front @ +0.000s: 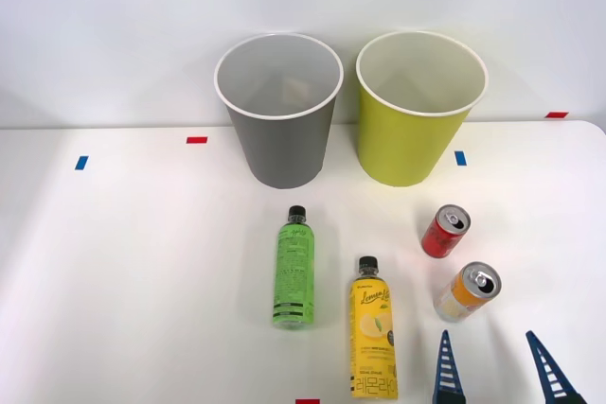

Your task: Put cans in the gray bin, plastic bottles in the light green bin

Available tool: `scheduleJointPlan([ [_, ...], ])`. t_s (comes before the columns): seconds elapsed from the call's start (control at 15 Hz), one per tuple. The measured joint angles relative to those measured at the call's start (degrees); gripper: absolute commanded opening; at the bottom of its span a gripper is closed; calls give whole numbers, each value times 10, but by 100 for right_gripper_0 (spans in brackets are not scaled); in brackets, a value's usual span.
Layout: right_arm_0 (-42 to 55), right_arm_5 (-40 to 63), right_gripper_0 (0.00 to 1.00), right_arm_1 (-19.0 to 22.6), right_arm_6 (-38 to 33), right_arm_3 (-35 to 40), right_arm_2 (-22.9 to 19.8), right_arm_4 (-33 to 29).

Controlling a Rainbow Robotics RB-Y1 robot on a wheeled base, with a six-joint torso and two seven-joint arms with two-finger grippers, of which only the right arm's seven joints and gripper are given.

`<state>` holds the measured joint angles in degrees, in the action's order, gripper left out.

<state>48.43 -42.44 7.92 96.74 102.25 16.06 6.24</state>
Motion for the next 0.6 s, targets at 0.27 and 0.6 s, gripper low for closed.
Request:
scheduleJointPlan([
  [0.27,-25,0,100,-8,0,-17,-6,1],
  [0.6,-65,-2,100,-26,2,-46,-6,10],
])
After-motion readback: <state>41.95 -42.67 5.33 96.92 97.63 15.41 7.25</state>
